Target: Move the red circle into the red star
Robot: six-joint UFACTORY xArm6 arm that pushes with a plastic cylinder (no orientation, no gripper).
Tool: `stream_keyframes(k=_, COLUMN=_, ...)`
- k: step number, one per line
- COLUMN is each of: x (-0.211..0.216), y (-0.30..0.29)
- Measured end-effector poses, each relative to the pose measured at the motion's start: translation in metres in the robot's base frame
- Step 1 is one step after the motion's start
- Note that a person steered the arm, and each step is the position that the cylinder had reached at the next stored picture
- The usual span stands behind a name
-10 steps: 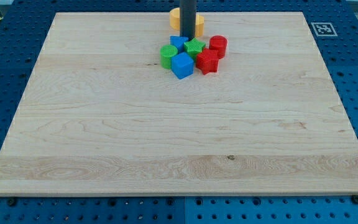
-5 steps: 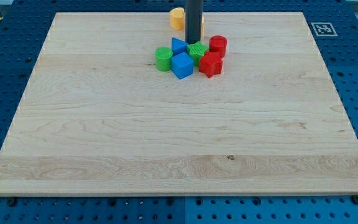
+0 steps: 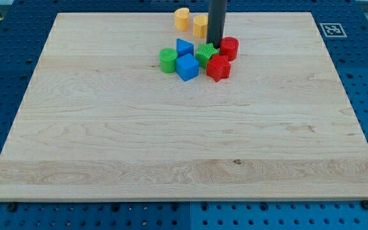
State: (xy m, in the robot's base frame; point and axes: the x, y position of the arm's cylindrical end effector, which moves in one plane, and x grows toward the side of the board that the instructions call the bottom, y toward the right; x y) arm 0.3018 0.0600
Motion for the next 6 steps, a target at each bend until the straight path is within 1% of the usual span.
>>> stream_keyframes(k=1, x=0.001, y=0.003)
stream_keyframes(k=2, x=-0.015, y=0.021)
stream_keyframes(k=3, x=-0.015, y=0.049)
stream_keyframes(k=4, x=0.010, y=0.056)
stream_keyframes(k=5, x=0.024, y=0.038)
stream_keyframes(k=6, x=0.024, y=0.033)
